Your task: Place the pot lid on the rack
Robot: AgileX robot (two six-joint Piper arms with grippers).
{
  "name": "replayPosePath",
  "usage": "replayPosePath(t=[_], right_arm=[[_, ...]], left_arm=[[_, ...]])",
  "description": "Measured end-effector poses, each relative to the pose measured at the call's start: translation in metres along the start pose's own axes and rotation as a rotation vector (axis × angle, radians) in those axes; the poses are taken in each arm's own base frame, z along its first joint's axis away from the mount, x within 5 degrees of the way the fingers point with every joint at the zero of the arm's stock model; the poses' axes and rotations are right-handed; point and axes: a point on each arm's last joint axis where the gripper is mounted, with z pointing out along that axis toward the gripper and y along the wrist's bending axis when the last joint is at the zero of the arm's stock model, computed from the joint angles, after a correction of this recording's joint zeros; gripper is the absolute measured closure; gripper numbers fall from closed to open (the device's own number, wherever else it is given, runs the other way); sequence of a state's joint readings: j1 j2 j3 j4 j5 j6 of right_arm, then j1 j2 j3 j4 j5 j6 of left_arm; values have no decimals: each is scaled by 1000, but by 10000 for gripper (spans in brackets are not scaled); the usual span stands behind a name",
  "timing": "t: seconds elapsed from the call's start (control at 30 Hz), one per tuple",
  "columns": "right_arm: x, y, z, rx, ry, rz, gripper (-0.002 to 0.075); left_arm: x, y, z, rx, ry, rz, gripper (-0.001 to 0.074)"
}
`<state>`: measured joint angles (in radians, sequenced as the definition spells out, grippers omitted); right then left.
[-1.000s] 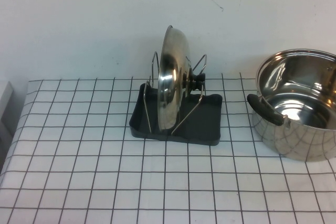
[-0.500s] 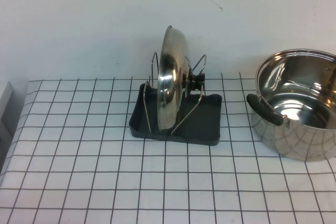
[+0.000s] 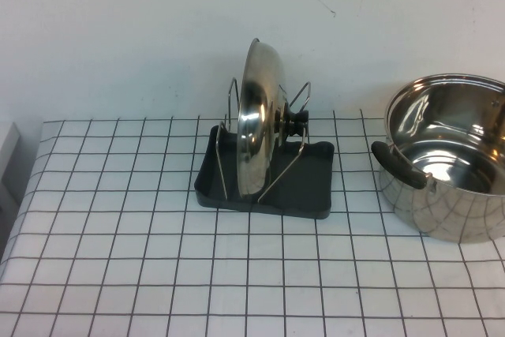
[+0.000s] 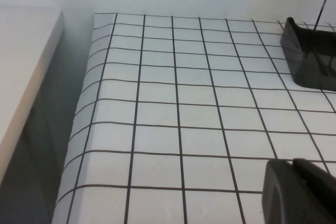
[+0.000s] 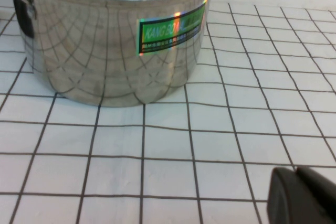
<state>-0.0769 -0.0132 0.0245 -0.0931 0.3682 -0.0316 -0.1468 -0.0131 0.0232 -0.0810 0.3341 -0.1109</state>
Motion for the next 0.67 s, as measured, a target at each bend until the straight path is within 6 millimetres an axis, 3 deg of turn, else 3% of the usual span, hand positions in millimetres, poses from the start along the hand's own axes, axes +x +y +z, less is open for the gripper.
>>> replayPosePath(t=[0.67], right_arm=[[0, 0, 0, -1, -4, -3, 726]], left_arm=[[0, 1, 0, -13, -2, -4, 737]])
